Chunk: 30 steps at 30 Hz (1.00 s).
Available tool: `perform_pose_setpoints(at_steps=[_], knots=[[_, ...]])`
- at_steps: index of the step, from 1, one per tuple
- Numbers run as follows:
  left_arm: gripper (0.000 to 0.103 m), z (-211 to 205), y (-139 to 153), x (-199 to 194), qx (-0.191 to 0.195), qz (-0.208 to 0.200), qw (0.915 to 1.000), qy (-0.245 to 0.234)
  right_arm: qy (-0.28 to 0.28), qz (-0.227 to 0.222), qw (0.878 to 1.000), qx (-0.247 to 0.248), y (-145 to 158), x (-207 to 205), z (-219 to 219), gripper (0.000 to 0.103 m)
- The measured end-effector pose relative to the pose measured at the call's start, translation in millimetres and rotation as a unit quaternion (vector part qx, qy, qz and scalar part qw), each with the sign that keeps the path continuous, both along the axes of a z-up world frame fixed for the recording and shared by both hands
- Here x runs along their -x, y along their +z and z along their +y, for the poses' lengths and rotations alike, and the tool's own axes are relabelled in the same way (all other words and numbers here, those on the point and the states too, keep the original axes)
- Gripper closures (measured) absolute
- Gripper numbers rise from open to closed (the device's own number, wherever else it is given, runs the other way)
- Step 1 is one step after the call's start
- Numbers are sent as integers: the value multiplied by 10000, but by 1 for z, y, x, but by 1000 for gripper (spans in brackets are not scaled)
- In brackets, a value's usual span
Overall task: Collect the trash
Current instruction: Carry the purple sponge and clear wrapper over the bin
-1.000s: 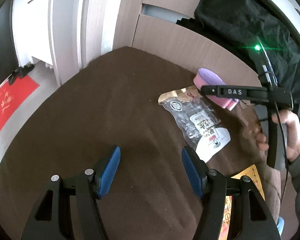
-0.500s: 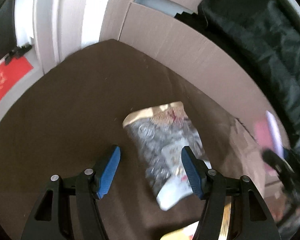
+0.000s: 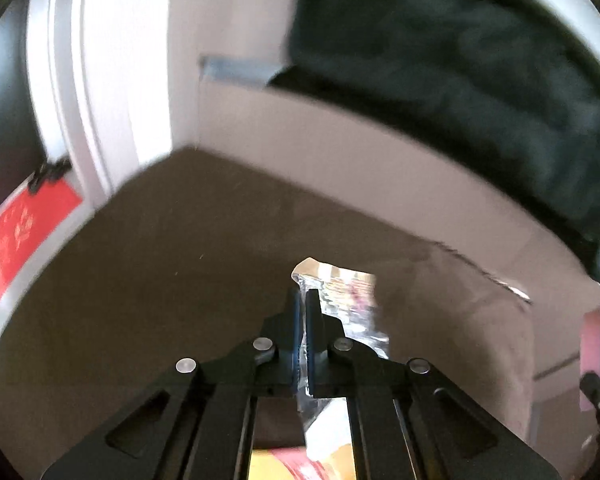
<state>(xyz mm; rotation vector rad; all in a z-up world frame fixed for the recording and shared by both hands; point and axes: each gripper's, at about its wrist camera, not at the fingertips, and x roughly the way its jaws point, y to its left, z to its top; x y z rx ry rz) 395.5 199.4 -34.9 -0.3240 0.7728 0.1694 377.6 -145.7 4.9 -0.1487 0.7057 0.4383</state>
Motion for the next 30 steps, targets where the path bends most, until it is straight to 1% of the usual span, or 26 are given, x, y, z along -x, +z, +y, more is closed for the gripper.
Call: perform_pose_setpoints(at_steps=[3,4,6,9,12,13,15,16,17,18,20,21,23,24,26,30], knots=[[102,-21,30,22,51,-246,9994,-250,-119,-109,9998,-85,8,15,-15,48],[102,-34,41,31,3,-346,9987,-385,-155,-157,9997,-111,12,19,-20,48],[102,-55,59,38,-137,-514,9969,-572,-248,-252,9993,-108,18,24,-27,48],[102,-84,83,43,-163,-719,9937,-849,-446,-325,9984,-101,27,37,-48,48],[102,-126,107,53,-86,-892,9877,-1278,-600,-313,9976,-153,33,47,-73,48],[102,-137,111,54,-71,-920,9862,-1373,-672,-327,9971,-162,36,52,-85,48],[102,-175,119,60,11,-1003,9804,-1695,-842,-354,9957,-169,39,57,-97,48],[102,-188,120,62,38,-1015,9784,-1802,-938,-355,9948,-194,40,61,-107,48],[102,-210,119,62,91,-1011,9749,-1981,-1044,-331,9937,-220,40,66,-118,48],[102,-221,117,61,124,-991,9732,-2073,-1109,-308,9931,-230,40,68,-125,48],[102,-257,106,57,215,-853,9685,-2330,-1331,-255,9905,-211,37,76,-147,48],[102,-265,98,52,244,-791,9675,-2387,-1407,-224,9896,-198,33,78,-154,48],[102,-293,78,45,295,-566,9663,-2495,-1571,-94,9874,-176,24,82,-172,48],[102,-297,68,38,307,-492,9663,-2508,-1629,-28,9865,-177,20,82,-179,48],[102,-316,46,30,368,-264,9657,-2555,-1767,242,9837,-238,5,78,-194,48],[102,-339,-1,16,469,218,9652,-2564,-1948,940,9744,-607,-40,61,-220,48]])
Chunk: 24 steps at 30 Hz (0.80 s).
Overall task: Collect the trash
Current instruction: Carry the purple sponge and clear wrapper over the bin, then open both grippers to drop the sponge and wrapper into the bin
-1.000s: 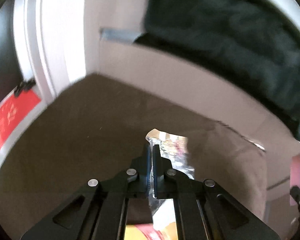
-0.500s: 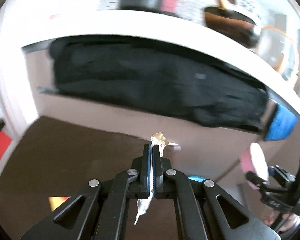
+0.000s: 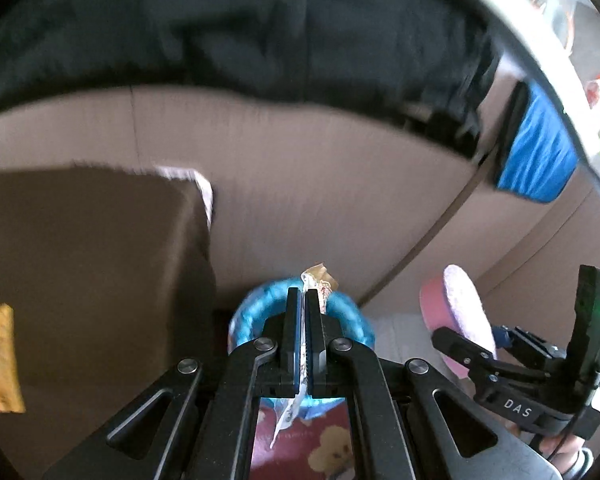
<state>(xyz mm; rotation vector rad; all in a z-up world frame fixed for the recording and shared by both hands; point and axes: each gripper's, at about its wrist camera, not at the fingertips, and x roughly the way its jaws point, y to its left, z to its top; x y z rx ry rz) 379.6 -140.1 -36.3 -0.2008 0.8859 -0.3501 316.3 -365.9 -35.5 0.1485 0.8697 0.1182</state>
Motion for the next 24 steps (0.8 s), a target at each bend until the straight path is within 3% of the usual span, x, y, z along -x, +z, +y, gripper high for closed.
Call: perform_pose_setpoints(at_steps=[9,15,17,18,19,21,24], knots=[[102,-30,-78,-41,-45,783,9967,-186,-107,939,9954,-174,-93,-39,-9,48],[99,-34,-107,-68,267,1220,9917,-313,-51,1440,9885,-470,-146,-74,-8,47],[97,-36,-115,-75,196,1366,9900,-308,-48,1459,9872,-643,-156,-81,-9,47],[86,-36,-116,-75,139,1372,9900,-283,-50,1432,9874,-679,-161,-82,-10,47],[68,-36,-116,-77,120,1332,9907,-268,-72,1477,9872,-596,-165,-84,-10,46],[53,-33,-115,-76,114,1261,9916,-253,-83,1553,9864,-525,-171,-86,-11,46],[53,-32,-111,-77,77,1222,9922,-221,-84,1602,9847,-674,-174,-86,-9,45]])
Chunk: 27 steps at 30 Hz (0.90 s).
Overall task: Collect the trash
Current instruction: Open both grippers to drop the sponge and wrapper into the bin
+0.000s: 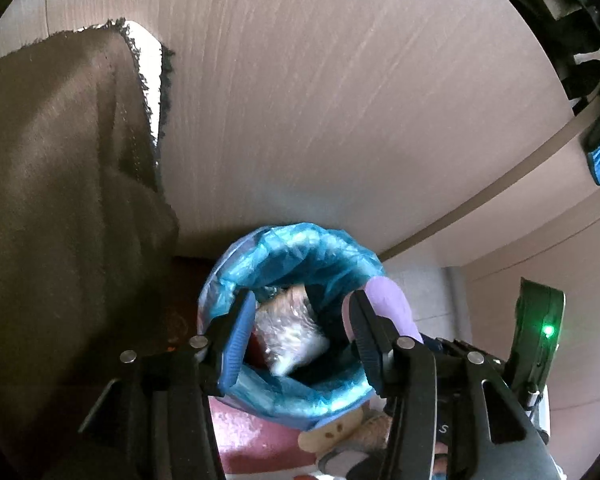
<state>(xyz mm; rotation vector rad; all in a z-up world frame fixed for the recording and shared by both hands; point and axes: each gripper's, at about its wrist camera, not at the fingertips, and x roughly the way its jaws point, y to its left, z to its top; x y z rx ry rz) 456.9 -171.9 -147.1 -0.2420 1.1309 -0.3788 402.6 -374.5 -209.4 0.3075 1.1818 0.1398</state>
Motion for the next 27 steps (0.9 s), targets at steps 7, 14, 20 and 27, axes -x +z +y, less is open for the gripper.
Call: perform_pose_setpoints(at_steps=[7,14,20,27], knots=[[53,7,29,14,-146,-417,9990,-83,-371,-413,9984,-130,-3,-4,-8,45],[53,20,61,39,-320,-945,9945,-316,-317,107,9990,-287,-37,-15,6,45],[53,36,71,50,-35,-986,9947,-296,367,-481,9979,227,-26,-1,28,45],[53,51,69,58,-34,-976,9951,-170,-384,-687,9950,-610,-14,-3,9,43]])
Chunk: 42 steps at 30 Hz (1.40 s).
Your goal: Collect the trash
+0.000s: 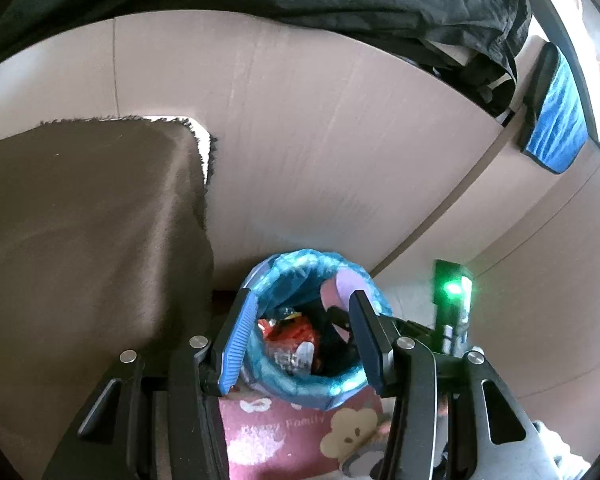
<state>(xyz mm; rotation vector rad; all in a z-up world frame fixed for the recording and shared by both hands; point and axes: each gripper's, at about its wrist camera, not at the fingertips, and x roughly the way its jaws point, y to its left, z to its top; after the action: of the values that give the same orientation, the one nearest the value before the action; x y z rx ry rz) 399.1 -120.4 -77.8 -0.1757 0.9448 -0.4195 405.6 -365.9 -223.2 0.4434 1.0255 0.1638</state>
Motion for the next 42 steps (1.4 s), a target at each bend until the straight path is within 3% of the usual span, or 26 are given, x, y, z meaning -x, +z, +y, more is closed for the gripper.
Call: perform_pose_setpoints(at_steps=[4,6,8,9,10,11,12,13,15,17,20,26,30,31,33,34,35,36,38,39,41,42], knots=[[53,4,-1,4,-36,-26,10000,4,128,872,9939,658,-23,-7,2,44],[53,5,0,5,-53,-53,10000,18,181,769,9933,847,-25,-3,4,44],[53,6,-1,5,-86,-81,9999,34,140,407,9987,260,-15,3,-2,44],[53,6,-1,5,-98,-86,9999,40,156,321,9991,250,-10,4,1,45],[53,6,-1,5,-97,-71,9999,46,324,300,9959,790,-5,3,8,44],[53,6,-2,5,-79,-54,9999,50,643,289,9824,1728,-2,2,21,43],[53,6,-2,5,-44,-40,10000,54,818,192,9738,2113,1,4,30,44],[53,7,-3,5,-32,-40,10000,58,923,135,9771,1914,4,5,30,44],[53,8,-4,5,-67,-29,9999,80,1030,223,9923,646,12,8,17,45],[53,7,-5,6,-65,-7,10000,61,938,61,9949,372,23,12,14,45],[53,7,-3,10,-77,-44,10000,20,955,-99,9928,720,37,19,15,45],[53,13,0,14,-67,-71,9999,57,683,-1221,9844,1066,60,37,27,43],[53,13,2,14,-104,-98,9999,55,766,-482,9910,984,43,22,27,43],[53,13,2,14,-88,-103,9999,49,907,-413,9878,1194,41,21,31,43],[53,12,2,14,-105,-117,9999,70,787,-908,9828,1403,49,28,32,44],[53,12,1,13,-120,-101,9998,74,696,-1040,9678,2185,49,29,41,38],[53,12,1,13,-105,-85,9999,67,822,-900,9557,2681,44,26,51,38],[53,13,1,14,-72,-101,9999,50,1084,-701,9577,2574,40,22,54,40],[53,13,1,17,-144,-169,9997,57,1019,-609,9837,1351,46,20,41,43],[53,13,1,19,-230,-191,9995,75,873,-630,9871,1185,51,21,36,43],[53,14,4,26,-307,-224,9992,82,760,-752,9839,1429,64,28,37,44],[53,16,6,31,-330,-266,9991,95,748,-806,9806,1625,71,34,40,54]])
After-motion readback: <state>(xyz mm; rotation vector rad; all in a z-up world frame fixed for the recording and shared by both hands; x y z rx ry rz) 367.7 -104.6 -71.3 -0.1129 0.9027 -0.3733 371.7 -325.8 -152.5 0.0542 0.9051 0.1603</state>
